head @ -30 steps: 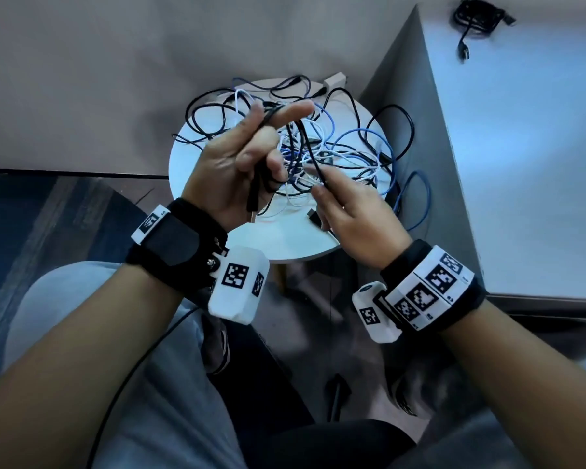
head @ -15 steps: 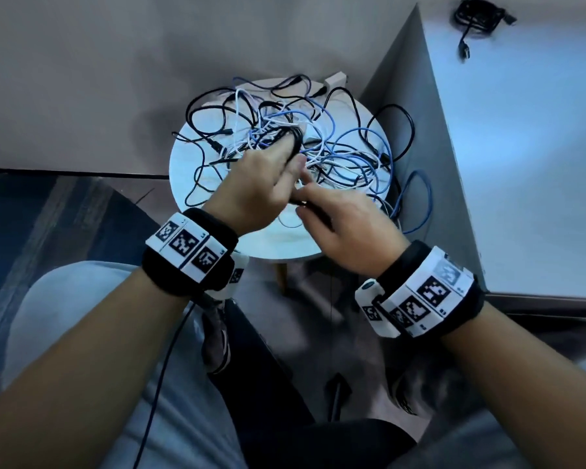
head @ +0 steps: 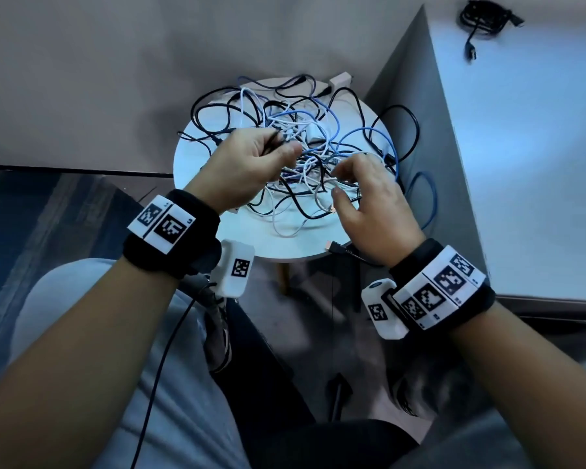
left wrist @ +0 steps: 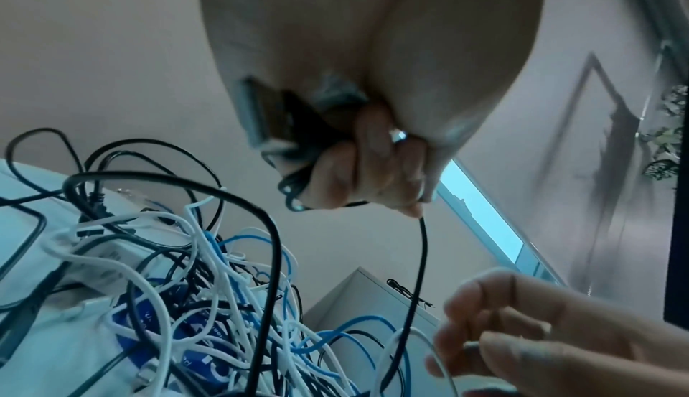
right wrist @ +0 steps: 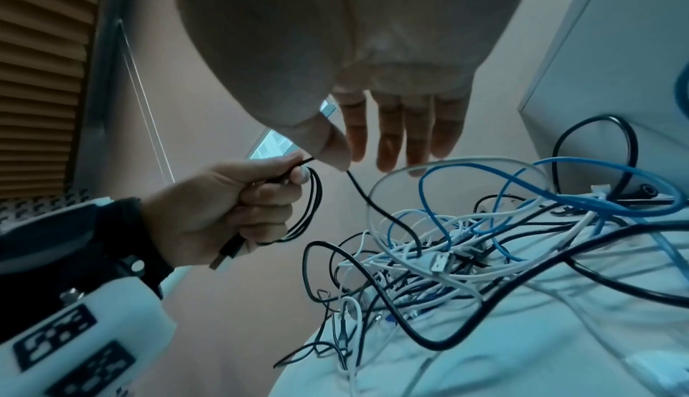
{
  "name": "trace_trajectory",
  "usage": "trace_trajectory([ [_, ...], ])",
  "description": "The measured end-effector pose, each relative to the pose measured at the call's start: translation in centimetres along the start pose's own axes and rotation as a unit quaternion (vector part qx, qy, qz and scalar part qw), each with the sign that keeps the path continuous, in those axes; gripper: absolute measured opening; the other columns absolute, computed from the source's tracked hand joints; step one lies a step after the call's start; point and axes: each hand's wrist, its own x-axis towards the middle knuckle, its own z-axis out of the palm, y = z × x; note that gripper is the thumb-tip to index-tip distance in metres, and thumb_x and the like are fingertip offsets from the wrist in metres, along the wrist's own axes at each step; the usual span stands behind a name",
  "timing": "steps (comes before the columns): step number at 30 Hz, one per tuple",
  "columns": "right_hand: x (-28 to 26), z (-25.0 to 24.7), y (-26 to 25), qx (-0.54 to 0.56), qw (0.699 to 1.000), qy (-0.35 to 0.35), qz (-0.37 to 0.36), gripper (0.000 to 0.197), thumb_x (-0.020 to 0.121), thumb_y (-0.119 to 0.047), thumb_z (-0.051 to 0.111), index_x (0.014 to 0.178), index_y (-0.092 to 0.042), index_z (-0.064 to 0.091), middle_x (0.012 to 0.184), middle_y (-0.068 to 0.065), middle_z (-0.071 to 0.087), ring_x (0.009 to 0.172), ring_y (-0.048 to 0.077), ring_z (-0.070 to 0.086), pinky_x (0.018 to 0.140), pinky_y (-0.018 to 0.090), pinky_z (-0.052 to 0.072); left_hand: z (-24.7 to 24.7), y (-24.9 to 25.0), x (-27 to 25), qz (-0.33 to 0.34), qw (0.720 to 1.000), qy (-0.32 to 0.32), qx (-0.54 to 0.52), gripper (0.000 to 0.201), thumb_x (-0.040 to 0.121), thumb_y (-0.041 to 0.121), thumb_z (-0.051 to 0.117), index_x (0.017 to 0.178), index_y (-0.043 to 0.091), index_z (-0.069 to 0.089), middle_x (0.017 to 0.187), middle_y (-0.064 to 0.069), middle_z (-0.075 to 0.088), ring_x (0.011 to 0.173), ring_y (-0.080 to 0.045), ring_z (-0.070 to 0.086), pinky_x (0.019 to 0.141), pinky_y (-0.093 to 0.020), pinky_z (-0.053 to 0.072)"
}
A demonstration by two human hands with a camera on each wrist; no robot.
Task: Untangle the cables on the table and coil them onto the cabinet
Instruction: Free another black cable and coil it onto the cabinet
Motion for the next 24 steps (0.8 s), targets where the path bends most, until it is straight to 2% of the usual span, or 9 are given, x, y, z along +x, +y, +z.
trace_trajectory([
  [2,-0.4,0.5,0.1,-0.047,0.998,0.039,0.008,0.019,0.090,-0.017,0.058,0.108,-0.012,0.060,0.108,0.005,0.054,0.105,0.024,0.051,0.093,0.037,0.042,-0.3,-0.3,0.2,-0.005,0.999,0.013,-0.039,0.027,0.104,0.027,0.056,0.082,0.010,0.060,0.050,0.014,0.046,0.042,-0.001,0.036,0.043,-0.015,0.030],
  [4,-0.5,0.7,0.0,-0.110,0.992,0.054,-0.002,0.021,0.090,-0.022,0.055,0.108,-0.013,0.061,0.106,0.007,0.056,0.103,0.028,0.052,0.091,0.040,0.042,-0.4,-0.4,0.3,-0.016,0.995,0.017,-0.095,0.028,0.106,0.025,0.052,0.081,0.013,0.054,0.050,0.012,0.044,0.041,-0.007,0.030,0.041,-0.020,0.025],
  [6,-0.6,0.7,0.2,-0.167,0.985,-0.041,0.024,0.024,0.095,-0.029,0.051,0.114,-0.015,0.059,0.105,0.004,0.062,0.101,0.029,0.057,0.086,0.041,0.044,-0.5,-0.3,0.4,-0.023,0.989,0.026,-0.143,0.028,0.107,0.024,0.048,0.081,0.012,0.051,0.051,0.006,0.045,0.042,-0.010,0.030,0.041,-0.024,0.025],
  [9,-1.2,1.3,1.1,-0.260,0.930,-0.240,0.104,0.046,0.097,-0.049,0.050,0.131,-0.017,0.048,0.120,0.005,0.063,0.110,0.030,0.060,0.083,0.040,0.050,-0.5,-0.2,0.4,-0.024,0.984,0.036,-0.173,0.030,0.108,0.026,0.047,0.081,0.013,0.051,0.053,0.002,0.047,0.041,-0.013,0.034,0.043,-0.025,0.030],
  [11,-1.6,1.7,2.0,-0.290,0.902,-0.300,0.113,0.055,0.095,-0.055,0.054,0.134,-0.018,0.043,0.123,0.009,0.062,0.111,0.033,0.060,0.084,0.041,0.052,-0.6,-0.2,0.4,-0.021,0.981,0.038,-0.191,0.030,0.108,0.027,0.047,0.081,0.013,0.051,0.053,0.002,0.047,0.041,-0.014,0.035,0.043,-0.025,0.031],
  [13,-1.7,2.3,2.7,-0.290,0.891,-0.330,0.117,0.052,0.094,-0.047,0.059,0.133,-0.017,0.041,0.119,0.011,0.063,0.106,0.034,0.062,0.080,0.040,0.051,-0.7,-0.1,0.4,-0.016,0.975,0.043,-0.217,0.030,0.107,0.028,0.047,0.082,0.013,0.051,0.053,0.002,0.046,0.042,-0.014,0.034,0.044,-0.026,0.031],
  [17,-1.5,3.1,3.4,-0.271,0.907,-0.306,0.102,0.034,0.095,-0.020,0.054,0.125,-0.015,0.040,0.105,0.014,0.065,0.092,0.036,0.062,0.073,0.043,0.053,-0.7,0.2,0.4,-0.006,0.971,0.049,-0.233,0.029,0.108,0.027,0.046,0.082,0.013,0.051,0.052,0.003,0.046,0.042,-0.015,0.034,0.045,-0.028,0.031],
  [21,-1.3,3.6,3.4,-0.289,0.915,-0.277,0.051,0.033,0.092,-0.011,0.048,0.124,-0.020,0.050,0.113,0.009,0.057,0.098,0.034,0.061,0.069,0.039,0.049,-0.7,0.5,0.2,0.000,0.969,0.049,-0.241,0.028,0.107,0.027,0.047,0.083,0.013,0.050,0.053,0.003,0.045,0.042,-0.015,0.033,0.046,-0.029,0.029],
  [24,-1.2,3.9,3.0,-0.263,0.934,-0.240,0.041,0.032,0.094,-0.007,0.047,0.121,-0.022,0.056,0.109,0.010,0.049,0.084,0.038,0.062,0.062,0.040,0.048,-0.8,0.8,0.1,0.013,0.960,0.043,-0.278,0.028,0.108,0.028,0.044,0.085,0.013,0.049,0.054,0.004,0.043,0.041,-0.014,0.033,0.049,-0.033,0.027],
])
